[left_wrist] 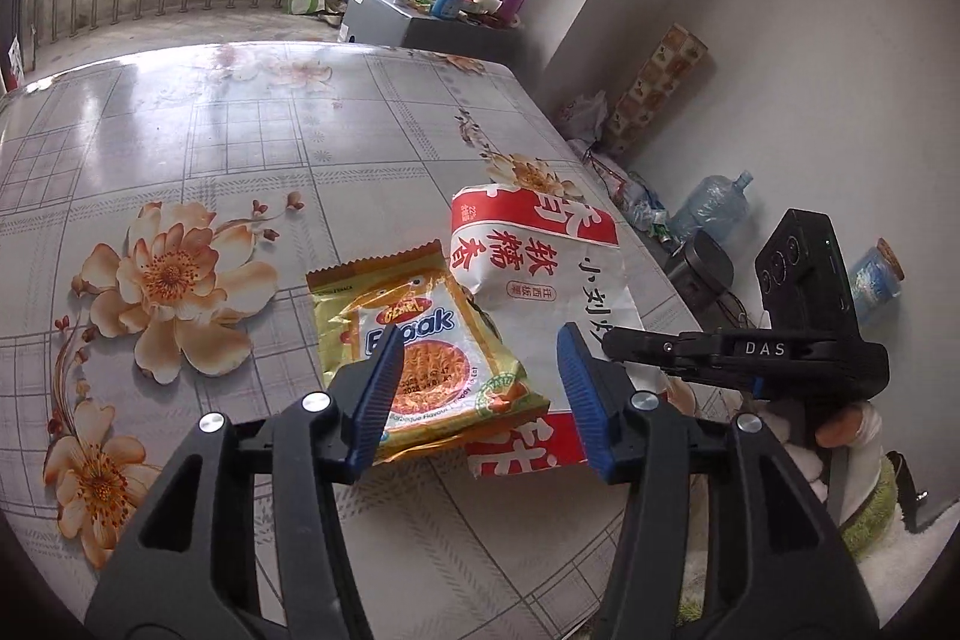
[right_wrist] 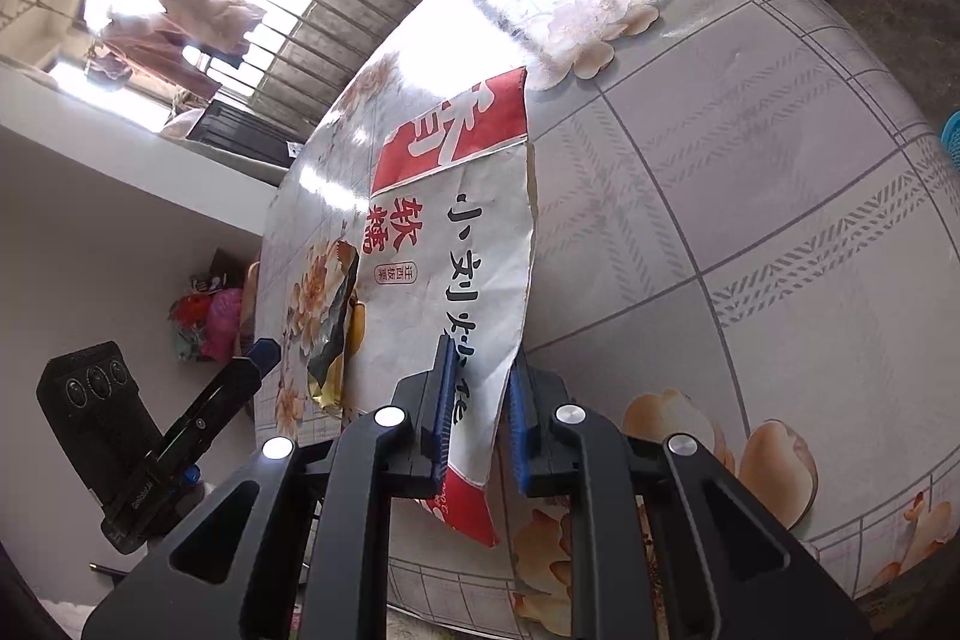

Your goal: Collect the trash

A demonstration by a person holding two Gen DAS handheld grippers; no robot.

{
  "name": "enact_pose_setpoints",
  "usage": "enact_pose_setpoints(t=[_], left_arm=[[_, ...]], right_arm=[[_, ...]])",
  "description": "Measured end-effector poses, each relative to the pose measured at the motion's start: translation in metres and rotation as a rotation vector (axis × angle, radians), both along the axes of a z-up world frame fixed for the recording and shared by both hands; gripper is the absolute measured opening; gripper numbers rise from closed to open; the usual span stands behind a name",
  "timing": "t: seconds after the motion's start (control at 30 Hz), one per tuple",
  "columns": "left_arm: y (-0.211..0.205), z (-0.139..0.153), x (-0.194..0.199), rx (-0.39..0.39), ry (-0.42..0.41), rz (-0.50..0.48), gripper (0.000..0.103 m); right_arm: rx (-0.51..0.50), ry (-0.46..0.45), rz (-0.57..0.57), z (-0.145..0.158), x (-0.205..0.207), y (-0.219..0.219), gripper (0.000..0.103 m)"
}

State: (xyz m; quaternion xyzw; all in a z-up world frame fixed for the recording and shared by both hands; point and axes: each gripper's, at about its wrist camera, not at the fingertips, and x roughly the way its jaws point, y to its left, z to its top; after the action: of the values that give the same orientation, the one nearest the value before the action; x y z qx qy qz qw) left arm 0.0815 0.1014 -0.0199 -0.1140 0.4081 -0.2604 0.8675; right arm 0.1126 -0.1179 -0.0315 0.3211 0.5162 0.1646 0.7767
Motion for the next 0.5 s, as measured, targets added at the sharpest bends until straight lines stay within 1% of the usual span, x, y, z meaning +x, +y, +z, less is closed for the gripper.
enact_pose_setpoints(t=[0.07,0.13,0.23,0.3,0.37,0.43,0.5], left_arm=[[-0.008,0.003,-0.005,-0.033,-0.021,-0.044,0.05],[-0.018,0.007,-0.007,-0.044,-0.042,-0.073,0.05],[-0.028,0.009,-0.006,-0.021,-0.064,-0.086,0.05],[-0.032,0.008,-0.005,-0.005,-0.062,-0.085,0.05],[-0.035,0.004,-0.002,0.021,-0.05,-0.078,0.05],[-0.038,-0.001,0.003,0.045,-0.034,-0.071,0.05],[-0.037,-0.005,0.004,0.046,-0.02,-0.066,0.05]], right_arm=[[0.01,0.0,0.001,-0.002,0.001,0.001,0.016],[0.008,-0.006,0.006,-0.002,0.003,0.004,0.016],[-0.004,-0.013,0.016,-0.002,0.005,0.005,0.016],[-0.023,-0.017,0.019,0.0,0.006,0.005,0.017],[-0.053,-0.025,0.017,0.002,0.008,0.006,0.023],[-0.081,-0.025,0.018,0.003,0.009,0.006,0.035],[-0.07,-0.004,0.029,-0.001,0.011,0.006,0.04]])
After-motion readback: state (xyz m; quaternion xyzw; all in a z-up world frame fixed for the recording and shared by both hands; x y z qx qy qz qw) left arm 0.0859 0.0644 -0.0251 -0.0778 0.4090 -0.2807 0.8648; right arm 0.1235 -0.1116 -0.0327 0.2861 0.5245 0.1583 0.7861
